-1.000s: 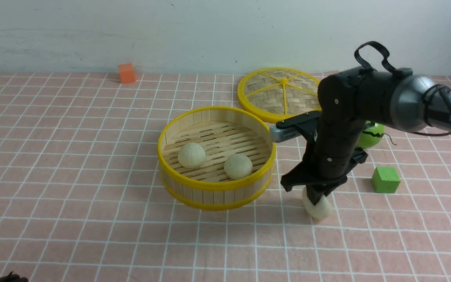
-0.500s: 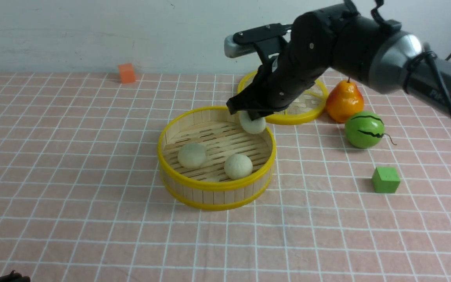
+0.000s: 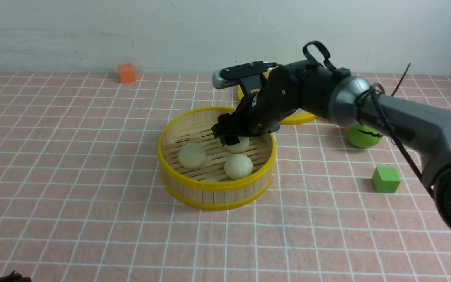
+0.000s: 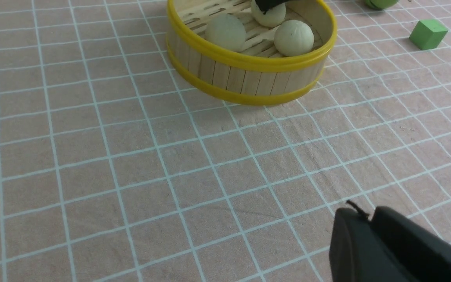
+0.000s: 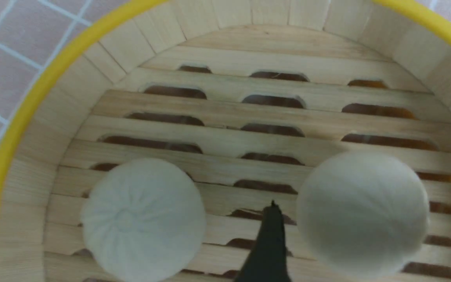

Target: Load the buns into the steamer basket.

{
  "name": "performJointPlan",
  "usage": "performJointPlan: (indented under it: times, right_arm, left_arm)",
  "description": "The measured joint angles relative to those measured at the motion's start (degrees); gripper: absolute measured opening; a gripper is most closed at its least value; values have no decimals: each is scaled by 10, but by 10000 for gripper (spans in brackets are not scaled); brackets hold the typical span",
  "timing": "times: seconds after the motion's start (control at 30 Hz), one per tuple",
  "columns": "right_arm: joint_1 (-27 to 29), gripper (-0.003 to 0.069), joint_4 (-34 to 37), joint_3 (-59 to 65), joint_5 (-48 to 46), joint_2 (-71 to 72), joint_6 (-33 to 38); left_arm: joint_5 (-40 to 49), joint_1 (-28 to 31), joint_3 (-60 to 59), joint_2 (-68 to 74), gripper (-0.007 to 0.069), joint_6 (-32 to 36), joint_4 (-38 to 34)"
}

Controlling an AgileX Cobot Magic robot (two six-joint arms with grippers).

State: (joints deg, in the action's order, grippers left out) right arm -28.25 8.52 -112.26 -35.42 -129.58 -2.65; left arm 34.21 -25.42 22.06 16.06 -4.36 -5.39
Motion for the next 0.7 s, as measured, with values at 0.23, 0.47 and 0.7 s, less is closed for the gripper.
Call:
performJointPlan:
  times: [0.23,0.47,0.7]
  right_arm:
    - [-2,558,16,-11,-44,65,5]
    - [-3,272,16,-64,-182,162,49]
    - [-3,-19,-30,-75,-352,312,88]
  left_arm:
    - [2,0,0,0,57,0,2]
    - [7,0,0,0,60,0,2]
    - [7,0,-1,0,71,0,2]
